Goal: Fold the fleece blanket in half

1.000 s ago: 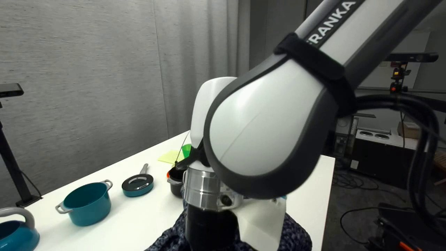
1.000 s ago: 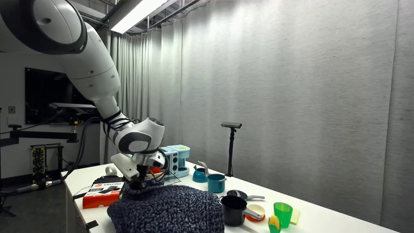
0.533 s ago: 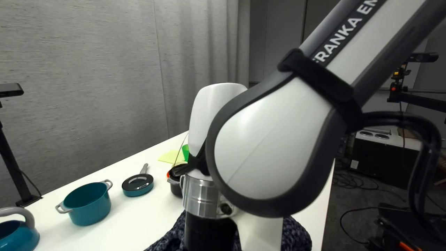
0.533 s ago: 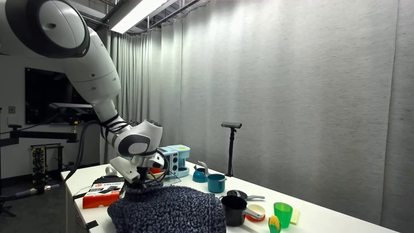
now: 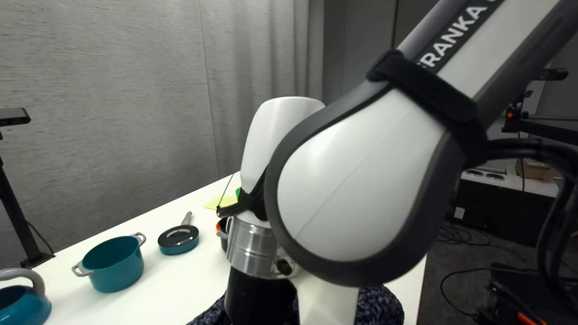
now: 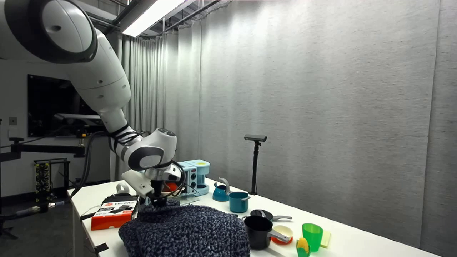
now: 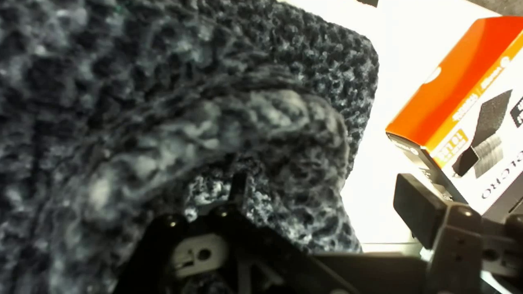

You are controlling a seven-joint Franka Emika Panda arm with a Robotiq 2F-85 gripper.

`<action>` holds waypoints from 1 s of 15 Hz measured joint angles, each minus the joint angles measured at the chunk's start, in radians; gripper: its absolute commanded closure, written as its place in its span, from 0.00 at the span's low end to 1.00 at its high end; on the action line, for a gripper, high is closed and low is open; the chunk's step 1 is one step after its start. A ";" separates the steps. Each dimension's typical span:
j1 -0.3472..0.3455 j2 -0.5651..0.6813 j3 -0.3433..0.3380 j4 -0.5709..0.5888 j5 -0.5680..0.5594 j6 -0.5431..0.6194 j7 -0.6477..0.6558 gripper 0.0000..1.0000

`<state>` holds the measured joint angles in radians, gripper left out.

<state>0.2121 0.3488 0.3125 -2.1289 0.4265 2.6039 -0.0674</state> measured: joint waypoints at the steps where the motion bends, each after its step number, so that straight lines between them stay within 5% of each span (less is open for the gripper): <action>1: 0.000 -0.002 0.000 0.000 -0.003 0.004 0.016 0.00; 10: -0.007 -0.103 -0.054 -0.013 -0.039 0.063 0.182 0.00; 15: -0.011 -0.230 -0.166 -0.001 -0.276 -0.098 0.339 0.00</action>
<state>0.2013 0.1188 0.1470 -2.1300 0.1503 2.5054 0.2715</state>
